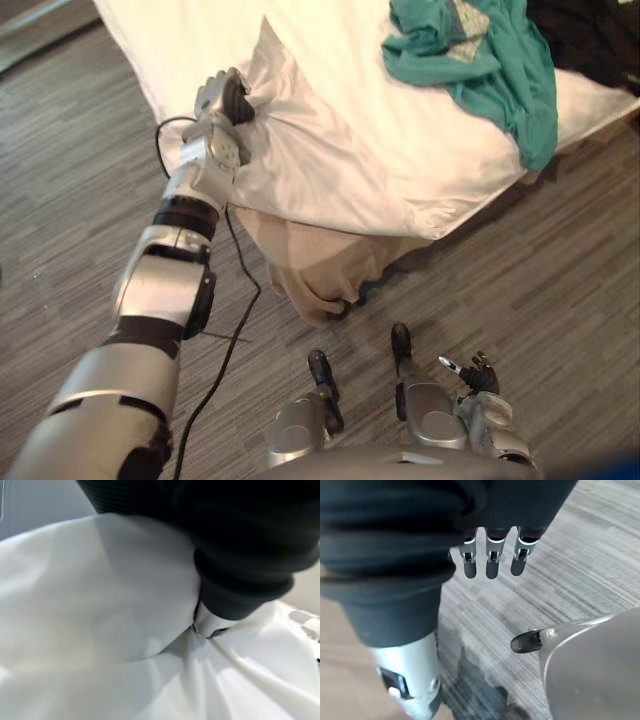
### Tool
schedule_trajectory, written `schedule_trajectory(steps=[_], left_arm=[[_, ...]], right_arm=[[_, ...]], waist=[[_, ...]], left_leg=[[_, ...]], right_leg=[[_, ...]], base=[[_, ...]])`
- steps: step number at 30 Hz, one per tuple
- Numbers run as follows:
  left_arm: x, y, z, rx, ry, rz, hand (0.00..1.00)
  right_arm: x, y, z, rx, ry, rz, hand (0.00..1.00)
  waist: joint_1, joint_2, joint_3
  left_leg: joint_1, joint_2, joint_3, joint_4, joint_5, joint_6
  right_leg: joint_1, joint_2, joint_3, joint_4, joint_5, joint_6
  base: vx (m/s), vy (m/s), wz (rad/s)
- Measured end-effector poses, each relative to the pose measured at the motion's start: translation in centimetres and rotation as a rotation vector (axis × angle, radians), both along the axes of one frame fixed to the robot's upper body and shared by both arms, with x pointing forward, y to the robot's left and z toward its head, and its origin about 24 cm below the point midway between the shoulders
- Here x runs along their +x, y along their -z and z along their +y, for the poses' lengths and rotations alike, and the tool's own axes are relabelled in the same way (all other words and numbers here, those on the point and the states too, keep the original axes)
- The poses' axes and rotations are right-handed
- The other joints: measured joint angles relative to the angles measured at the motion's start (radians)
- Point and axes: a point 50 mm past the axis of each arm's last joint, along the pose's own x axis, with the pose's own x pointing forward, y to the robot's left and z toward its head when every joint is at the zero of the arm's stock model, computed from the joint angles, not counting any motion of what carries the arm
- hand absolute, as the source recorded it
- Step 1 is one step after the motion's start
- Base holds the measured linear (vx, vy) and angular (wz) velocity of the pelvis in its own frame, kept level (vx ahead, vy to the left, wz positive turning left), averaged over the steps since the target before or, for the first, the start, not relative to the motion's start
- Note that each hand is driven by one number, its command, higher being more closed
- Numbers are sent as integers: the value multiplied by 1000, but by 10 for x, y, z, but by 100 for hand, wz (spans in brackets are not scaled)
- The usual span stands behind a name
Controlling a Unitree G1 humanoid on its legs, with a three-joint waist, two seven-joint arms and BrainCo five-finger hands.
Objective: Tidy the bed and pick cloth on bed and put in laundry
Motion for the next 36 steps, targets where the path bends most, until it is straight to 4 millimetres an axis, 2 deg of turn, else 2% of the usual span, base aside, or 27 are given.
schedule_trajectory(steps=[6,10,11,12,13,14,17,19,21,26,28,29,34,36], left_arm=[[-41,35,13,44,99,-9,100],[-91,90,14,-77,174,89,100],[-113,122,13,-153,164,177,100],[-125,141,11,-208,151,233,100],[-133,154,9,-249,139,274,0],[-155,182,5,-328,103,361,0],[-177,212,2,-428,40,451,0],[-197,234,2,-563,-46,505,0],[-209,248,1,-697,-108,530,0],[-231,276,4,-824,-219,623,0],[-257,302,4,-880,-326,735,0],[-265,308,4,-886,-353,765,0],[-346,335,11,-902,-541,995,0],[-395,351,11,-912,-704,1146,0]], right_arm=[[-11,5,-9,-19,-14,71,0],[-21,10,-8,-7,-42,125,0],[-24,11,-7,-16,-65,146,0],[-27,13,-7,-10,-65,155,0],[-28,13,-6,-7,-68,161,0],[-31,15,-5,-11,-92,176,0],[-32,16,-4,-16,-124,190,0],[-32,16,-3,-16,-137,197,0],[-34,17,-4,-18,-151,203,0],[-36,17,-3,-26,-190,207,0],[-33,16,-2,-35,-232,201,0],[-33,16,-1,-38,-245,198,0],[-38,14,-3,-39,-264,182,0],[-44,15,-5,-37,-252,195,0]], waist=[[21,22,-44],[42,18,-85],[52,10,-100],[68,6,-101],[73,3,-103],[83,-9,-111],[94,-22,-118],[94,-26,-120],[93,-31,-125],[93,-39,-130],[93,-40,-130],[93,-41,-131],[101,-40,-135],[113,-36,-151]], left_leg=[[39,-14,-86,-26,17,-3],[44,-20,-157,-29,17,-2],[50,-20,-176,-28,17,-2],[58,-20,-186,-27,17,-2],[61,-20,-193,-26,17,-2],[62,-20,-208,-26,18,-1],[65,-19,-220,-26,22,5],[90,-20,-219,-26,18,3],[110,-23,-222,-26,10,3],[116,-22,-239,-26,5,1],[130,-13,-228,-26,-4,-2],[134,-13,-226,-26,-6,-4],[149,-10,-216,-26,-17,-7],[160,-10,-208,-26,-27,-5]], right_leg=[[84,-16,-92,-19,-18,7],[135,-22,-159,-31,-31,10],[148,-21,-179,-31,-40,13],[160,-21,-185,-32,-45,14],[167,-20,-188,-32,-48,13],[175,-19,-200,-32,-54,12],[185,-16,-212,-32,-60,11],[207,-17,-213,-32,-67,13],[226,-16,-220,-31,-76,17],[240,-15,-240,-25,-98,20],[243,-14,-238,-6,-112,17],[244,-14,-237,-3,-115,16],[253,-17,-237,15,-138,21],[258,-20,-234,26,-151,22]], base=[[-23,0,44],[22,-9,50],[54,-25,43],[55,-28,39],[52,-33,32],[39,-32,27],[41,-32,15],[64,-25,-9],[60,-26,-6],[41,-19,12],[57,-21,-3],[67,-17,-6],[62,-8,1],[47,10,-6]])
